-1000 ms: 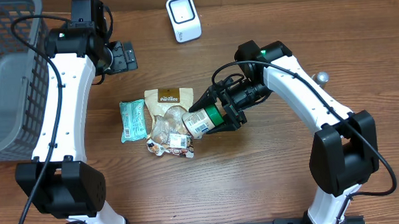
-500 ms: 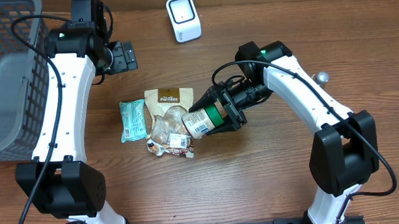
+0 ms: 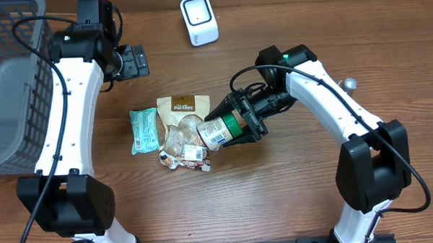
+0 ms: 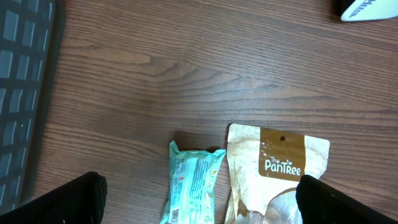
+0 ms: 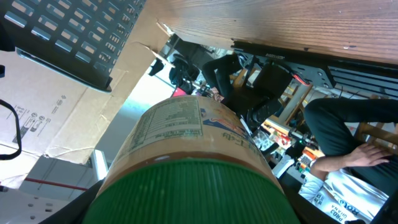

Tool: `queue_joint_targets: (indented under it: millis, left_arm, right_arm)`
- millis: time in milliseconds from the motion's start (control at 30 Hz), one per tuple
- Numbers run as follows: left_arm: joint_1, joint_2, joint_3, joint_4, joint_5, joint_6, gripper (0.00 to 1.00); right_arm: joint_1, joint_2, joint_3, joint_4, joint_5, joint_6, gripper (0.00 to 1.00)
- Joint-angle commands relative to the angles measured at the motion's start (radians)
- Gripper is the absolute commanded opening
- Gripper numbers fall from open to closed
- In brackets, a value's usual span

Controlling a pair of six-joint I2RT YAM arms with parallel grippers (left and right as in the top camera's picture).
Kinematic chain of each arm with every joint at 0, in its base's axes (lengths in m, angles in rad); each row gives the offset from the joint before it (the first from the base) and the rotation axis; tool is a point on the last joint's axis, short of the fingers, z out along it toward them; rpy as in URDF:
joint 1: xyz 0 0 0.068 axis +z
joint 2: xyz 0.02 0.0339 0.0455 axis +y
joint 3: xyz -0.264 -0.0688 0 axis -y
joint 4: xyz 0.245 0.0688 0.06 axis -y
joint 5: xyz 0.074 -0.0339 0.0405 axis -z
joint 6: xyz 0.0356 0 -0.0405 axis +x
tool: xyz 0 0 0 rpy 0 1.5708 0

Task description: Scan the item barcode

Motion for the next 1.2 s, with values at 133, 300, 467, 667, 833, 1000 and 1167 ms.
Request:
queue_joint_targets:
  millis: [133, 300, 467, 667, 833, 1000, 1167]
  left_arm:
    - [-0.006, -0.008, 0.012, 0.0, 0.002, -0.003, 1.0]
    - [-0.006, -0.007, 0.012, 0.0, 0.002, -0.003, 1.0]
    - [-0.006, -0.008, 0.012, 0.0, 0.002, -0.003, 1.0]
    - [-0.006, -0.008, 0.012, 0.0, 0.002, -0.003, 1.0]
    - [-0.006, -0.008, 0.012, 0.0, 0.002, -0.003, 0.99]
    - [-0.006, -0.008, 0.012, 0.0, 0.002, -0.003, 1.0]
    - [-0.006, -0.008, 0.012, 0.0, 0.002, -0.003, 1.0]
  right_arm:
    - [-0.002, -0.031, 0.027, 0.003, -0.064, 0.003, 0.05]
    - [-0.002, -0.031, 0.027, 0.091, 0.021, 0.004, 0.11]
    - [-0.002, -0.031, 0.027, 0.148, 0.263, 0.0, 0.27]
    - [-0.002, -0.031, 0.027, 0.275, 0.717, 0.0, 0.27]
    - [-0.002, -0.031, 0.027, 0.381, 0.969, 0.0, 0.32]
    - [-0.002, -0.031, 0.028, 0.491, 0.881, -0.267, 0.49]
    - [0.005, -0.033, 0.127, 0.414, 0.92, -0.35, 0.17]
